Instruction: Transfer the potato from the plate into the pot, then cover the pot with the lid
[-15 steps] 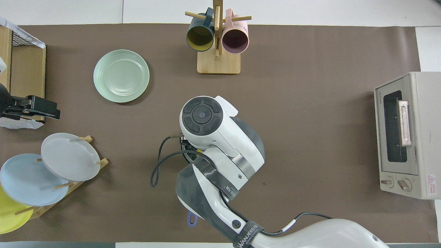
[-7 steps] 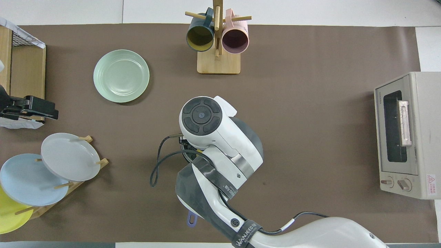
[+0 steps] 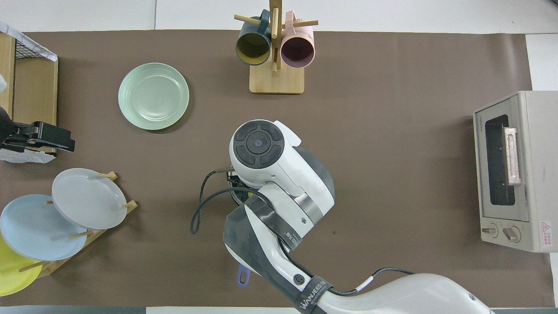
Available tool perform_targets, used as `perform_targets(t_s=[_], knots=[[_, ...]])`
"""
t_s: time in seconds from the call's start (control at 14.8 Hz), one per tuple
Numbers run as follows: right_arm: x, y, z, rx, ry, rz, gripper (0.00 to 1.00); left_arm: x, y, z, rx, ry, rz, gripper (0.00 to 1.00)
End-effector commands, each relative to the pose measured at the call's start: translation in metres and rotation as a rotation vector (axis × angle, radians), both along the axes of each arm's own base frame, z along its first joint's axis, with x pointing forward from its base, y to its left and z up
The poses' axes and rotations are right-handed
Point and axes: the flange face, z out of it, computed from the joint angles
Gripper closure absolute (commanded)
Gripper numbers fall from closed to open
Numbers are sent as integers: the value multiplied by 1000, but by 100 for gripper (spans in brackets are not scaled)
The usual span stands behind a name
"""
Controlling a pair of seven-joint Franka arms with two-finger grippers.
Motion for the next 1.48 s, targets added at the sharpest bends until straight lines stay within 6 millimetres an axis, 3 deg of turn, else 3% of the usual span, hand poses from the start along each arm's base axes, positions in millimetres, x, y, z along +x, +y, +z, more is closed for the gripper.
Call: perform_targets(t_s=[0.0,0.88,1.42], knots=[[7,-6,-5,18,6,-17,100,-2,2,0,16,7,-10,0],[6,-12,-5,9,77,-38,100,-2,4,1,16,7,-6,0],[5,-12,-14,8,88,-39,100,-2,4,1,16,7,-6,0]])
